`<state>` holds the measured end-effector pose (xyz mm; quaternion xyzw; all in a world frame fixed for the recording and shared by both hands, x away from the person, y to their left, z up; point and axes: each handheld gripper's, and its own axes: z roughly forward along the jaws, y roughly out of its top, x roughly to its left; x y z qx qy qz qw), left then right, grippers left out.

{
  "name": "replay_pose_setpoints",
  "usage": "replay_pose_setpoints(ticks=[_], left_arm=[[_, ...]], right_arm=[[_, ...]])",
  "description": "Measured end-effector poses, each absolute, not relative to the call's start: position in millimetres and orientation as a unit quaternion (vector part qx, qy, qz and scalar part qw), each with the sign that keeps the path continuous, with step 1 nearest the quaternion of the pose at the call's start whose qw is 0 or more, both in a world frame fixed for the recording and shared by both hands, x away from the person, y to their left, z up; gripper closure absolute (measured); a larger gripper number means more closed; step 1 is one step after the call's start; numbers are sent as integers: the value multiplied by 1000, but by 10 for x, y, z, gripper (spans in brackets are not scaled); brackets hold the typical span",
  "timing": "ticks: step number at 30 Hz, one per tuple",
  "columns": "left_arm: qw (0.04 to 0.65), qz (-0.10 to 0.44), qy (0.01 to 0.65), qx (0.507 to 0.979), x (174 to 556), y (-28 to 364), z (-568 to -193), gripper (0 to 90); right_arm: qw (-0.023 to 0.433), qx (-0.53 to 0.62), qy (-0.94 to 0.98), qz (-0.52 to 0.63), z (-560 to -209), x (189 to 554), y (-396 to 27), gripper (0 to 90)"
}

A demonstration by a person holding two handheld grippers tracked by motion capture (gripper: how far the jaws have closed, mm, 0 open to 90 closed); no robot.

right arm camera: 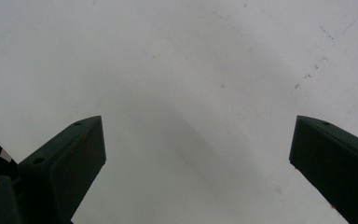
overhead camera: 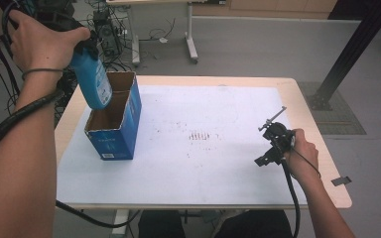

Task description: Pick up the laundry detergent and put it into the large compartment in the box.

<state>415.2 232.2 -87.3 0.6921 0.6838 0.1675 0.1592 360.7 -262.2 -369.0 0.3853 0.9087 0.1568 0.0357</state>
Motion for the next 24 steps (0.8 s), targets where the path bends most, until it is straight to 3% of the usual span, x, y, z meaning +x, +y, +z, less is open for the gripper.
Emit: replay_pose_setpoints(ticks=[24], left_arm=[[147, 154, 688, 694, 4266, 2321, -1349, 376]], right_arm=[[33, 389, 907, 156, -3746, 3619, -2643, 33]])
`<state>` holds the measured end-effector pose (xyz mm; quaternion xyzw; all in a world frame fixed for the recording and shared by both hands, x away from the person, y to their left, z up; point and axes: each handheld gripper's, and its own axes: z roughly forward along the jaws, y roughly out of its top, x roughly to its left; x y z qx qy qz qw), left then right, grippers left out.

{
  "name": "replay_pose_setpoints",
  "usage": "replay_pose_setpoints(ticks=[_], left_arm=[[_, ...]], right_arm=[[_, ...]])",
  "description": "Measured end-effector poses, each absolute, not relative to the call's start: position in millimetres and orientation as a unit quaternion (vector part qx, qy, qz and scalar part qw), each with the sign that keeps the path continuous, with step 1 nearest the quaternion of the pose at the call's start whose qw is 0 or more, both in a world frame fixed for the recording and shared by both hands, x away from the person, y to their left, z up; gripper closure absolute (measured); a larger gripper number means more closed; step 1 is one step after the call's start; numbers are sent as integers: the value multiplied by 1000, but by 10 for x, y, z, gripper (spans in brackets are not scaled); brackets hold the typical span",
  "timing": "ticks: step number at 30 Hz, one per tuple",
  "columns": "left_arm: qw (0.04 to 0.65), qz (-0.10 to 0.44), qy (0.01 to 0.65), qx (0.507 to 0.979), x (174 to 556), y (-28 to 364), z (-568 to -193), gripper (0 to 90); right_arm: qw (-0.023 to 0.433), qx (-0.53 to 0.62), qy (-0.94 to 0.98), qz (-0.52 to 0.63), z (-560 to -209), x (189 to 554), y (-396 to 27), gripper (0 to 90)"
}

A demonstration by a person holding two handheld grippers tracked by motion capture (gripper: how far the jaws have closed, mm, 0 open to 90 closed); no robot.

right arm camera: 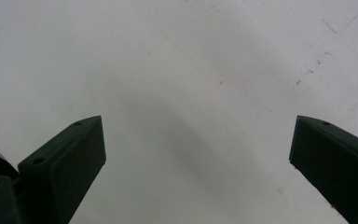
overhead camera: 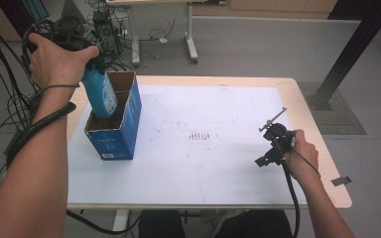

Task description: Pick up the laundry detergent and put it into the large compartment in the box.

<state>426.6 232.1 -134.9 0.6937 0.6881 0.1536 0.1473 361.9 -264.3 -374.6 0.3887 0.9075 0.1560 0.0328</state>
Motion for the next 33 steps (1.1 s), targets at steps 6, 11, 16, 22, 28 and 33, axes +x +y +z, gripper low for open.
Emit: replay_pose_setpoints(ticks=[6, 11, 16, 22, 28, 33], left_arm=[[138, 150, 688, 696, 4289, 2302, -1538, 376], [137, 141, 690, 696, 4302, 2309, -1680, 376], [132, 139, 690, 698, 4312, 2308, -1795, 376], [131, 139, 691, 697, 4304, 2304, -1933, 376], [127, 134, 690, 700, 4309, 2284, -2066, 376], [121, 130, 691, 701, 4314, 2278, -2153, 376]], right_arm=[[30, 389, 908, 154, -3774, 3618, -2641, 33], [30, 390, 908, 153, -3777, 3619, -2640, 32], [29, 391, 907, 153, -3783, 3622, -2641, 32], [27, 391, 908, 151, -3805, 3618, -2642, 33], [26, 391, 907, 152, -3813, 3613, -2638, 33], [26, 391, 907, 153, -3814, 3611, -2641, 32]])
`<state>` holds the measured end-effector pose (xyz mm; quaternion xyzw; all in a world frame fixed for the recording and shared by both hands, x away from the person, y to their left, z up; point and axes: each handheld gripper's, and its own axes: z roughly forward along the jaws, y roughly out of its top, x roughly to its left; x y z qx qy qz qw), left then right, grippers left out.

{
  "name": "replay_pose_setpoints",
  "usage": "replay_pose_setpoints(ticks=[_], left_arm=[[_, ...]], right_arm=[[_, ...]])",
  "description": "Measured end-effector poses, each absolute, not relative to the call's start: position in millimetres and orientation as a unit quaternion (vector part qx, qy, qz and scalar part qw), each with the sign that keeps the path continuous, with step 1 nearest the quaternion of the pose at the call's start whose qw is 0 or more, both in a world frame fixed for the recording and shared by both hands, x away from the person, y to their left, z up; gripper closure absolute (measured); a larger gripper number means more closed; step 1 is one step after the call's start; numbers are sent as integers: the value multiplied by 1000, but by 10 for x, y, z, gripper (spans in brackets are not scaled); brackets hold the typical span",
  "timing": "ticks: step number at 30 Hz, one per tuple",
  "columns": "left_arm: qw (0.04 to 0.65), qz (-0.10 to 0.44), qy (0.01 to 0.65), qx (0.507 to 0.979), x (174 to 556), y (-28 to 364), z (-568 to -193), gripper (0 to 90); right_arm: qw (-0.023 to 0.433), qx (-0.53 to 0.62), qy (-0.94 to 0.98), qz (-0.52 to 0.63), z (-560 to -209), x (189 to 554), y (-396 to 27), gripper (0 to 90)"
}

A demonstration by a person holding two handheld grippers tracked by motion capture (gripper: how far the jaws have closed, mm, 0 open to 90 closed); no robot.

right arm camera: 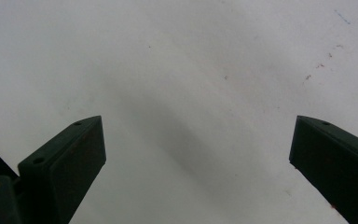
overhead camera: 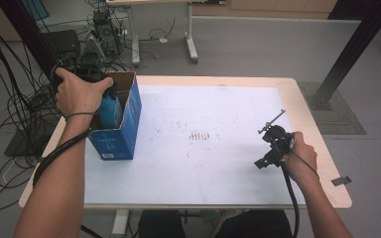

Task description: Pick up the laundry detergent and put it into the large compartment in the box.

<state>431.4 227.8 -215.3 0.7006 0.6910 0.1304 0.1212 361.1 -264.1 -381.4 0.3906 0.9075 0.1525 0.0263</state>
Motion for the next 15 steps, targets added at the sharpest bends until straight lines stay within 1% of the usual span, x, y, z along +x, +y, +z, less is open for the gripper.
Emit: replay_pose_setpoints(ticks=[15], left_arm=[[113, 123, 693, 701, 4297, 2282, -2380, 376]], right_arm=[[26, 393, 907, 150, -3814, 3594, -2643, 33]])
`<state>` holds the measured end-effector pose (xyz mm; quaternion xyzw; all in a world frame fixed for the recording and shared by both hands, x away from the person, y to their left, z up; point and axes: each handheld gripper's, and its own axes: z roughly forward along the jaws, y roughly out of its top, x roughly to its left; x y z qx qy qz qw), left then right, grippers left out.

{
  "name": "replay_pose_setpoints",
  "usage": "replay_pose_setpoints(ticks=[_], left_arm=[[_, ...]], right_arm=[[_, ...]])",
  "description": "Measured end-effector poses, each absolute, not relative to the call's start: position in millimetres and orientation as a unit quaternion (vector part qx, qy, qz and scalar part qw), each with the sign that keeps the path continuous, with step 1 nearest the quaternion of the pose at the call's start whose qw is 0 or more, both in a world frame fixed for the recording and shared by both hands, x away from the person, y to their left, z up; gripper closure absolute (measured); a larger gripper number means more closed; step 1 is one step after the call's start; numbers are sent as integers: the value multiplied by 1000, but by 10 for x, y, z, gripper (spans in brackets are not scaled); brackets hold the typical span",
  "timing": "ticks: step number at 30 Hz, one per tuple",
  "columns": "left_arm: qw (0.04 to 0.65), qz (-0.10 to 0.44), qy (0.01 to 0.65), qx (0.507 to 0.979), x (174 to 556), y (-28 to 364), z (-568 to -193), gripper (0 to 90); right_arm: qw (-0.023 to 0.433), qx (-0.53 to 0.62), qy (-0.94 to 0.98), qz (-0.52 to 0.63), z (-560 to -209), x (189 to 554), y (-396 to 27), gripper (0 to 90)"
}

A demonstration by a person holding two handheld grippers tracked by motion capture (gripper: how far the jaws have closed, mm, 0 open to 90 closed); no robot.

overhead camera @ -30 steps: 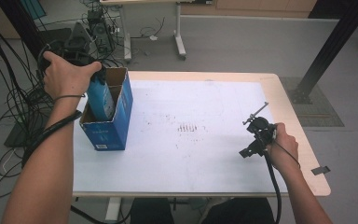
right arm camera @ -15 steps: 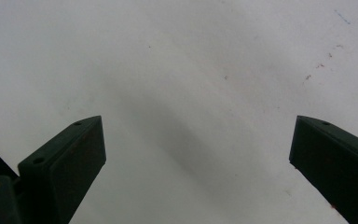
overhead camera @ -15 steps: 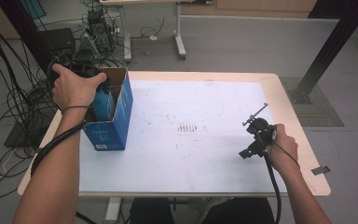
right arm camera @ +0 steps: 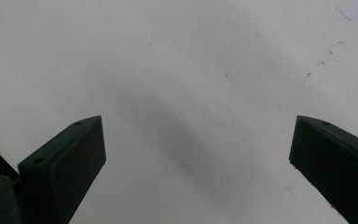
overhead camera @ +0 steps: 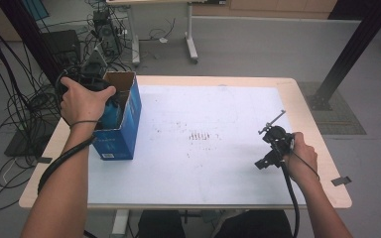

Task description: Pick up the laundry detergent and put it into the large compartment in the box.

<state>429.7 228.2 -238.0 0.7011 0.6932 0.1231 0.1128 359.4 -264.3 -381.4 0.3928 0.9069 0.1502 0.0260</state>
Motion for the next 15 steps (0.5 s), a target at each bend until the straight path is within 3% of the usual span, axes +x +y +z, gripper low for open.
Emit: replay_pose_setpoints(ticks=[15], left_arm=[[101, 113, 695, 703, 4322, 2265, -2555, 376]], right_arm=[[27, 392, 908, 147, -3812, 3595, -2635, 33]])
